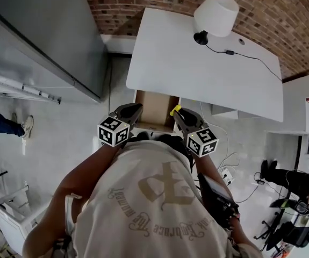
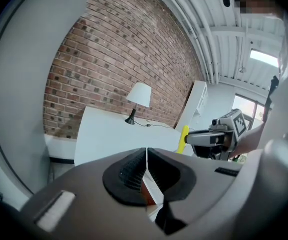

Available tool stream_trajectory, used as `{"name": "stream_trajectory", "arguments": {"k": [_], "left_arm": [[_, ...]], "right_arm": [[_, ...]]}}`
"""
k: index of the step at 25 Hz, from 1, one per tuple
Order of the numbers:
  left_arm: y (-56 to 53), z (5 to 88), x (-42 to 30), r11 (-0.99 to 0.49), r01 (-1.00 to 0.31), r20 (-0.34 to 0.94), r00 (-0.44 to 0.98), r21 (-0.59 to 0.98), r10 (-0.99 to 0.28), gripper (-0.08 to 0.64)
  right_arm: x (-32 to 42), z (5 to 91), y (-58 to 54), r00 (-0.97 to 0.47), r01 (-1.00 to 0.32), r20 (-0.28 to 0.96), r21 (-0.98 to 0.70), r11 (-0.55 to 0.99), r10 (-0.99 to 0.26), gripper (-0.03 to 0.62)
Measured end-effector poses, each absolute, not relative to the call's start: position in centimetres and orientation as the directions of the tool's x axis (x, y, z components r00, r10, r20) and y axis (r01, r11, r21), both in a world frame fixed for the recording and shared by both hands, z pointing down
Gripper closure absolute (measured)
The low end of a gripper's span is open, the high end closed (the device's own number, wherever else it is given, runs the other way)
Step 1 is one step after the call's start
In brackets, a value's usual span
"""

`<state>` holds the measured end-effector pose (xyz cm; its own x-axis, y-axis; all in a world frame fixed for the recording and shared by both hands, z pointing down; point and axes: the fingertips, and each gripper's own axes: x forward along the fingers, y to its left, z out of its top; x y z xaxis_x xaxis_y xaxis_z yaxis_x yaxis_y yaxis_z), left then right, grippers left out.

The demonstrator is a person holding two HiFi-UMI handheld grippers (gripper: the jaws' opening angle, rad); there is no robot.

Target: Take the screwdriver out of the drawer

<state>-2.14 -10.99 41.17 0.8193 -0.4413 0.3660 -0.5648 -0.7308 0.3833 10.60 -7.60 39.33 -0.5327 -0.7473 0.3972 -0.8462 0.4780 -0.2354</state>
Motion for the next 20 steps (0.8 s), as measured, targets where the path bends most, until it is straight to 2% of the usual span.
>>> {"name": "stream_trajectory", "arguments": {"k": [11,20], "left_arm": [[-11.5,38.8,-1.7,-0.754,-0.539,0.318,0.839,0.377,-0.441,0.546],[-11.5,38.5,-0.8,-0.794,-0.500,0.332,0.857,0.345,-0.395,0.546]], "right_arm": [[10.6,37.4,-7.3,-0.518,-0.856,0.358,-0.212,0.472,-0.777,0.535],[11.1,37.5,-6.8,-0.477,-0.878,0.325,-0.226,0.422,-0.817,0.535]]}}
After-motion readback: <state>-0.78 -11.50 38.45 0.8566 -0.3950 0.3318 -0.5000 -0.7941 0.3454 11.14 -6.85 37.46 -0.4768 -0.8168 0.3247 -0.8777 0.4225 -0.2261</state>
